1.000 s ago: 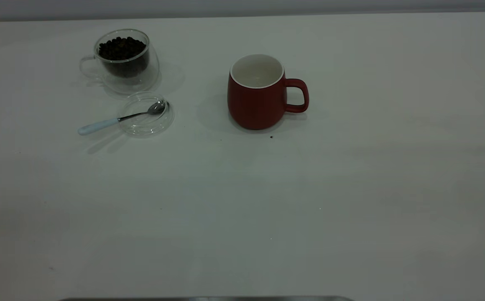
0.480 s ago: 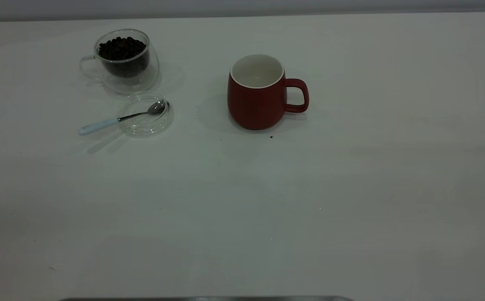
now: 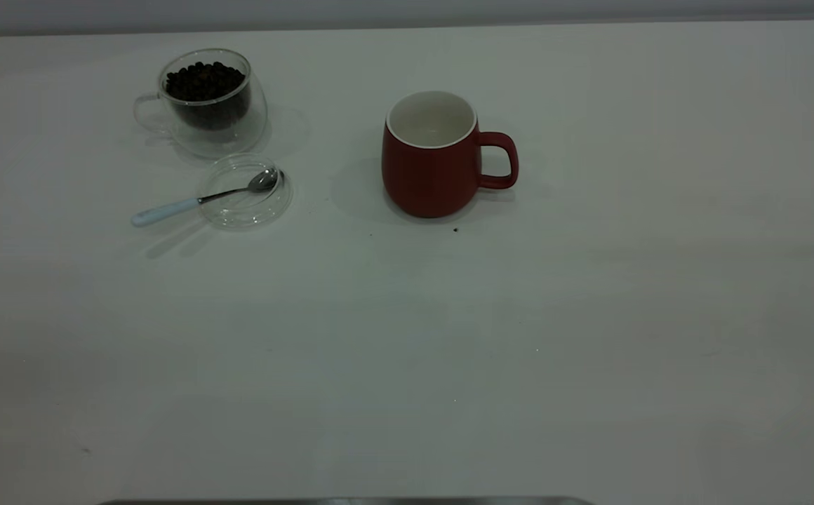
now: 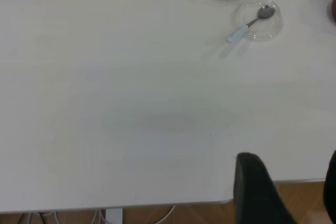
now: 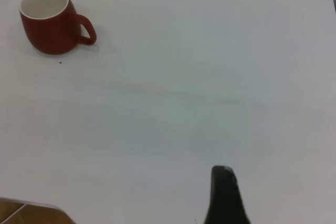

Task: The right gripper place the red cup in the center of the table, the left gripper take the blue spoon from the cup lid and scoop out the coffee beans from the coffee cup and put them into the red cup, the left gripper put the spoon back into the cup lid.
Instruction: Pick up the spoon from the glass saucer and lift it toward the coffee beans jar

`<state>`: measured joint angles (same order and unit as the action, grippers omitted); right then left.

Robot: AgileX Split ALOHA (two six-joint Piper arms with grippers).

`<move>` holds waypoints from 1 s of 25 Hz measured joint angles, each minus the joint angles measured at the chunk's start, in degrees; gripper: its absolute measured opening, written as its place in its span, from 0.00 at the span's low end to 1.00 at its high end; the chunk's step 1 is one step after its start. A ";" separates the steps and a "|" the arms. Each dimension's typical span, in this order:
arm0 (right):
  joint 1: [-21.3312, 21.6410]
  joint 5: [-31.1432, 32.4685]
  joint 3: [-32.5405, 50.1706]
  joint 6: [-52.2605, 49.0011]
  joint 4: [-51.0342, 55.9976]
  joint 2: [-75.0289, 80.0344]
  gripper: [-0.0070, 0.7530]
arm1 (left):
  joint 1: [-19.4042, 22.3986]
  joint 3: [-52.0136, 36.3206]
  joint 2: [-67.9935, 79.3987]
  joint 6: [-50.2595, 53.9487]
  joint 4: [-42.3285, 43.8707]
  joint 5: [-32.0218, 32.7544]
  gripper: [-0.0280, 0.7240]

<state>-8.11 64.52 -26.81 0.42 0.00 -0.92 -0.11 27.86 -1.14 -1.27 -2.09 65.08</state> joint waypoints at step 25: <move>0.00 0.00 0.00 0.00 0.00 0.00 0.73 | 0.00 4.74 20.92 4.32 -5.73 -15.21 0.56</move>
<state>-8.11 64.52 -26.81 0.42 0.00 -0.92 -0.11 32.61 19.78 3.05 -7.82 49.87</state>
